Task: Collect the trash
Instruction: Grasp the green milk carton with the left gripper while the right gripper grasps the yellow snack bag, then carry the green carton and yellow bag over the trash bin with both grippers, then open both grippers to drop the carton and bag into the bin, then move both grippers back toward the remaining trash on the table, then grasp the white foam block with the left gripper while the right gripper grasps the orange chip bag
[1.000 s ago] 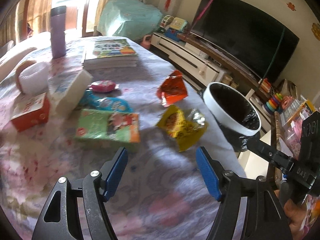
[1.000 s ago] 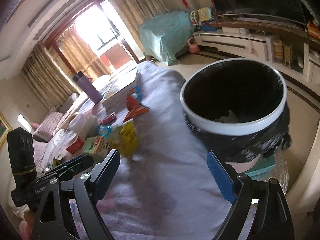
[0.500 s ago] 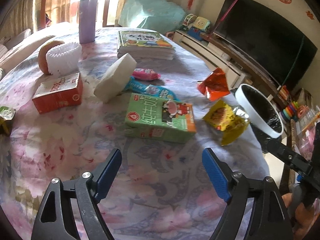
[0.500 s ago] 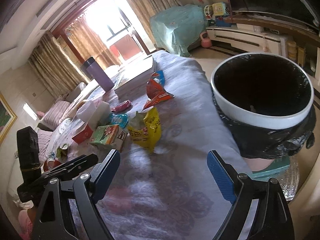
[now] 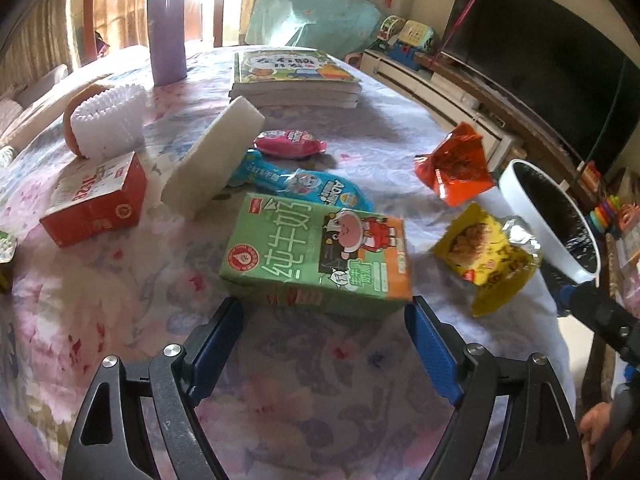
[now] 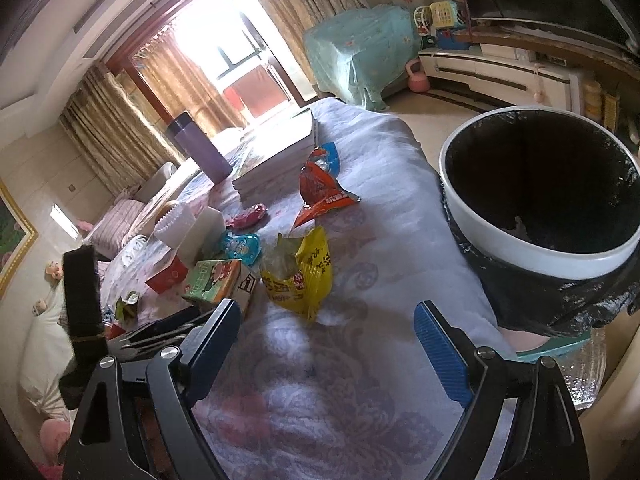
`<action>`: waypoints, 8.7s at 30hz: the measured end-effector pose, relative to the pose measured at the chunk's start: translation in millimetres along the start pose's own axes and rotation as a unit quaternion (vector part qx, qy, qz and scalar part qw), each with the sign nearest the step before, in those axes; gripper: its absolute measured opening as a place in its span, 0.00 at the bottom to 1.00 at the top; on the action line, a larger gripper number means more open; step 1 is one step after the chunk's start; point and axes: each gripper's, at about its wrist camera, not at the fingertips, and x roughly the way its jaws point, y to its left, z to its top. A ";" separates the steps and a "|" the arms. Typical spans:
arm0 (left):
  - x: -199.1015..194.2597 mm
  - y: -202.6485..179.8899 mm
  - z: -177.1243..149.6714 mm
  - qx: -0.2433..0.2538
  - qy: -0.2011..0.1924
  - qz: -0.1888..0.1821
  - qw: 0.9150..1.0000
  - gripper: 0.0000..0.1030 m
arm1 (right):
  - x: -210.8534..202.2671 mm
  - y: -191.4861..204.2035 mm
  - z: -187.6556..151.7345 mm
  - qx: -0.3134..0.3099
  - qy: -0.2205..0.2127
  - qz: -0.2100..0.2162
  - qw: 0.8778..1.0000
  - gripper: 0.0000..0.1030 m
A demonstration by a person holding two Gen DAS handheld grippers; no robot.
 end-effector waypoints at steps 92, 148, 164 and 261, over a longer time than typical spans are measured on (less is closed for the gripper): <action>-38.9 -105.8 -10.4 0.178 -0.051 -0.124 0.975 0.33 | -65.8 -74.5 18.3 0.048 -0.081 -0.030 0.995 0.09; 59.1 -221.6 68.8 0.238 -0.002 -0.139 0.961 0.33 | -62.2 -148.9 81.8 0.062 -0.091 -0.116 0.987 0.10; 48.5 -208.4 62.4 0.205 -0.006 -0.145 0.968 0.59 | -66.0 -150.0 79.4 0.081 -0.099 -0.111 0.986 0.66; 4.8 57.8 48.4 0.032 -0.077 0.024 0.996 0.28 | 82.4 22.4 52.0 -0.048 -0.012 -0.031 0.998 0.10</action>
